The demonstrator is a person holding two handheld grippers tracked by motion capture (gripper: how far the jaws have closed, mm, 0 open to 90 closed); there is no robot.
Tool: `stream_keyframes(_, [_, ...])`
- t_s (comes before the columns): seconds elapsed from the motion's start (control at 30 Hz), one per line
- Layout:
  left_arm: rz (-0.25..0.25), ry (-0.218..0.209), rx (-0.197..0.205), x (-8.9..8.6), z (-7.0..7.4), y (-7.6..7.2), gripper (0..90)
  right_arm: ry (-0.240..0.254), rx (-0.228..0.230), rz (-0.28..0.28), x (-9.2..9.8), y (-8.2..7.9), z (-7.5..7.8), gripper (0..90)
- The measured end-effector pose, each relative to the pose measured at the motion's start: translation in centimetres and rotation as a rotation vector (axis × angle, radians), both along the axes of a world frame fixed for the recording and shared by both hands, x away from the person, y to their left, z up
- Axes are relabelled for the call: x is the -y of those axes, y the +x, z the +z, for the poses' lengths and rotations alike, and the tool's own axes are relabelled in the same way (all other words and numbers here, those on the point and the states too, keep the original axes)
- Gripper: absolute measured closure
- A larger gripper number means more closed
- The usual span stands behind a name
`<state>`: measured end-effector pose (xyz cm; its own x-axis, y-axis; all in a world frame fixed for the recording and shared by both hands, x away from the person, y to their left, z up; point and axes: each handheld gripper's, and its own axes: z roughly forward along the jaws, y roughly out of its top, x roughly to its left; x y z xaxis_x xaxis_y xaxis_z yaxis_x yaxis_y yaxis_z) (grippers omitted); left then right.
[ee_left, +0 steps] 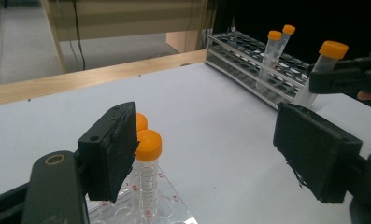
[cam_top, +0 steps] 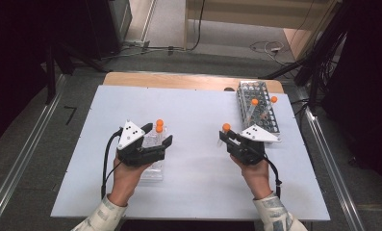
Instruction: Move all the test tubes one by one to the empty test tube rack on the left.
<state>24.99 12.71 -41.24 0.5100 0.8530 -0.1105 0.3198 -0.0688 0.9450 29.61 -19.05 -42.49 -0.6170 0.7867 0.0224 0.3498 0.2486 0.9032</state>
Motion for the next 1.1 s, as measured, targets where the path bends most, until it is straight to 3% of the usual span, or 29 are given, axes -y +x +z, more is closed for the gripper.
stream_keyframes(0.43, [-0.106, -0.004, -0.011, 2.1, -0.2, -0.7, 24.9, -0.048, -0.018, 0.142, -4.3, -1.8, -1.4, 72.0])
stream_keyframes(0.63, [-0.144, 0.016, -0.018, 3.5, -0.7, -0.9, 26.7, -0.065, -0.019, 0.206, -6.1, -2.8, -1.8, 72.0])
stream_keyframes(1.1, [-0.211, 0.018, -0.024, 4.7, -1.6, -1.1, 50.6, -0.051, -0.039, 0.273, -7.6, -3.5, -2.2, 72.0])
